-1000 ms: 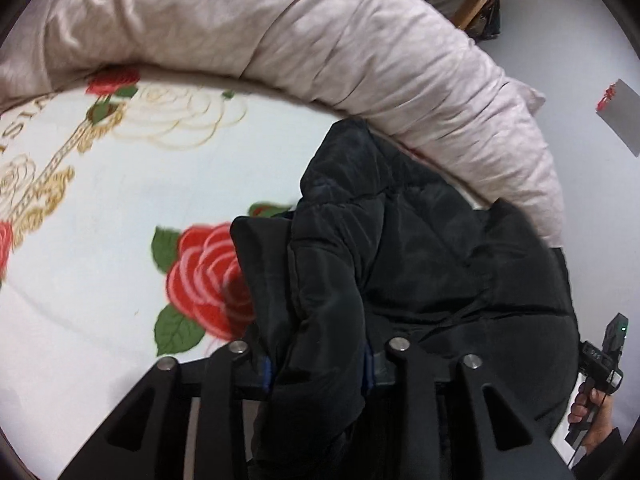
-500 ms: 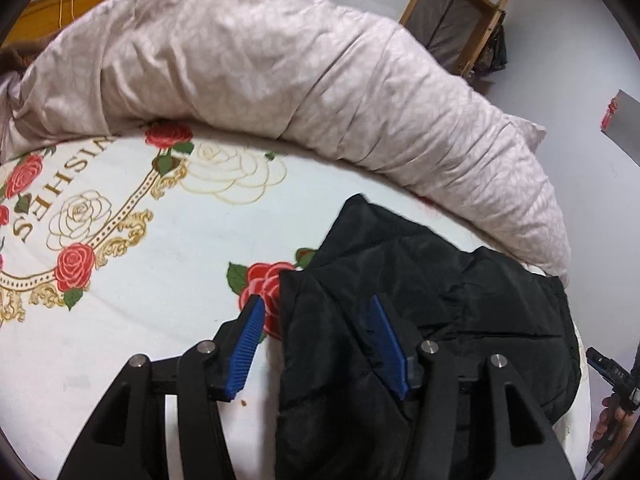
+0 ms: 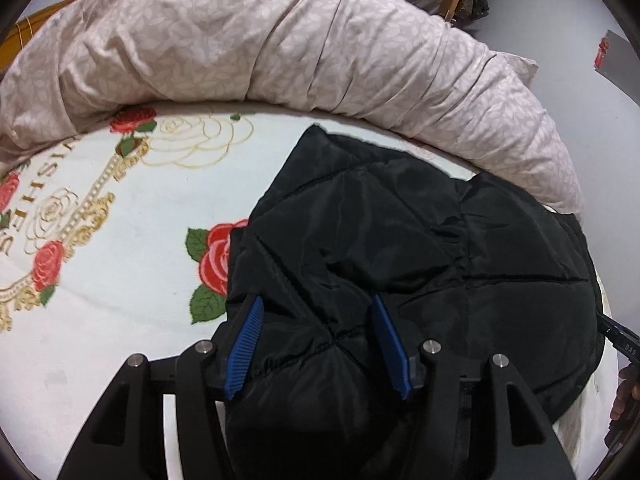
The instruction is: Fold large clothes
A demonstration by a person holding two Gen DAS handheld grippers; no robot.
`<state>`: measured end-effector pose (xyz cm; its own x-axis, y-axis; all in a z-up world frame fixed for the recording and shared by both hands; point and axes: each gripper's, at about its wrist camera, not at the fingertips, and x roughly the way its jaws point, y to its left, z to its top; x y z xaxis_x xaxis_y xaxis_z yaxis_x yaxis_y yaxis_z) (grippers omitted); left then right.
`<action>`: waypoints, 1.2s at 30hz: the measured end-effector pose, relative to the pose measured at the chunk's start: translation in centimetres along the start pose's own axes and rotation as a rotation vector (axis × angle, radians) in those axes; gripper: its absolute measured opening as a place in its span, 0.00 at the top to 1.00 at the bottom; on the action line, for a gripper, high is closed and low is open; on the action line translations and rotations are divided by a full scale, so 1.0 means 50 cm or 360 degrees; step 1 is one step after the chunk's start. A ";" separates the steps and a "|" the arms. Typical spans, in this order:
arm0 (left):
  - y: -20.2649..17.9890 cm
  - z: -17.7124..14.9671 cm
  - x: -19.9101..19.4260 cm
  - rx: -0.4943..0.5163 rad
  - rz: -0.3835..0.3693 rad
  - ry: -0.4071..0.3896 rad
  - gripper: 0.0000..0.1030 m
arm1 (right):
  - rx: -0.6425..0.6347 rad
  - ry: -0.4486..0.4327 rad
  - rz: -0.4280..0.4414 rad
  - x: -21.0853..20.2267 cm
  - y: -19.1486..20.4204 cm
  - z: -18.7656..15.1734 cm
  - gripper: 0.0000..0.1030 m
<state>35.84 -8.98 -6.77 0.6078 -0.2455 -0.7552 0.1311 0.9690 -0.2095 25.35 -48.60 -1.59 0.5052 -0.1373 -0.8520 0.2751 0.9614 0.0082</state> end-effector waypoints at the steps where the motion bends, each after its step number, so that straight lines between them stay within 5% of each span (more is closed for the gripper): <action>1: -0.005 -0.002 -0.013 0.0007 -0.0006 -0.0014 0.43 | 0.0002 -0.0012 0.0004 -0.018 0.006 -0.005 0.41; 11: -0.085 -0.097 -0.207 0.0146 -0.0024 -0.0104 0.28 | -0.0060 -0.0132 0.0048 -0.205 0.105 -0.092 0.41; 25: -0.177 -0.281 -0.408 0.0249 0.0011 -0.0017 0.27 | -0.0150 -0.0195 0.0066 -0.427 0.193 -0.262 0.41; 36: -0.201 -0.369 -0.490 0.0271 -0.0015 0.0017 0.27 | -0.0211 -0.0168 0.0069 -0.494 0.216 -0.349 0.41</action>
<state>5.18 -13.21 2.37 0.5980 -0.2538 -0.7603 0.2679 0.9573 -0.1089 1.56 -30.64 10.39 0.5995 -0.1129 -0.7924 0.1444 0.9890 -0.0316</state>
